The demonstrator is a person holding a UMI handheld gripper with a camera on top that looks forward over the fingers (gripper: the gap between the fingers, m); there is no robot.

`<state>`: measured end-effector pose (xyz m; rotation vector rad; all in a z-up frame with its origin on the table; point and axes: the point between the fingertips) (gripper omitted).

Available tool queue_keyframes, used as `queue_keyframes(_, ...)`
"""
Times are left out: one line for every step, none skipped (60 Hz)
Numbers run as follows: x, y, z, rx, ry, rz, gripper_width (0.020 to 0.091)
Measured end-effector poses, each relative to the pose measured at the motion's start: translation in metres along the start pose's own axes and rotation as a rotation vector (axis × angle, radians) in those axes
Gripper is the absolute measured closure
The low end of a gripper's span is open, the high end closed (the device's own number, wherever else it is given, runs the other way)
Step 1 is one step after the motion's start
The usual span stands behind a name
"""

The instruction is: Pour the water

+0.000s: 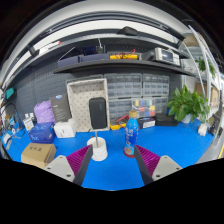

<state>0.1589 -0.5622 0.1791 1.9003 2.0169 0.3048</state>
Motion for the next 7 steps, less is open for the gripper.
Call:
queue_keyframes(-0.0007,0.0023,-0.0013,-0.001,0.002,0.0,0.0255)
queue_keyframes(-0.0019,0.0045,-0.0026,-0.001,0.004,0.0,0.0257)
queue_keyframes(-0.003,0.0067,-0.0039,0.0,0.006,-0.001,0.0256)
queue_keyframes(-0.0042,0.0085,-0.005,0.001,0.008,-0.002,0.0257)
queue_keyframes(-0.0051,0.0102,-0.0059,0.001,0.01,-0.004,0.026)
queue_keyframes(-0.0064,0.012,-0.0066,0.002,0.012,-0.005,0.0257)
queue_keyframes(-0.0075,0.0123,-0.0081,0.002,0.014,-0.006,0.0258)
Point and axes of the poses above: the point between the fingertips, and its own axes, seen from behind it with the camera up: x to the right, z down, y backward, against the way the camera looks, and after that the axes turned 9 degrees about -z, right-handed
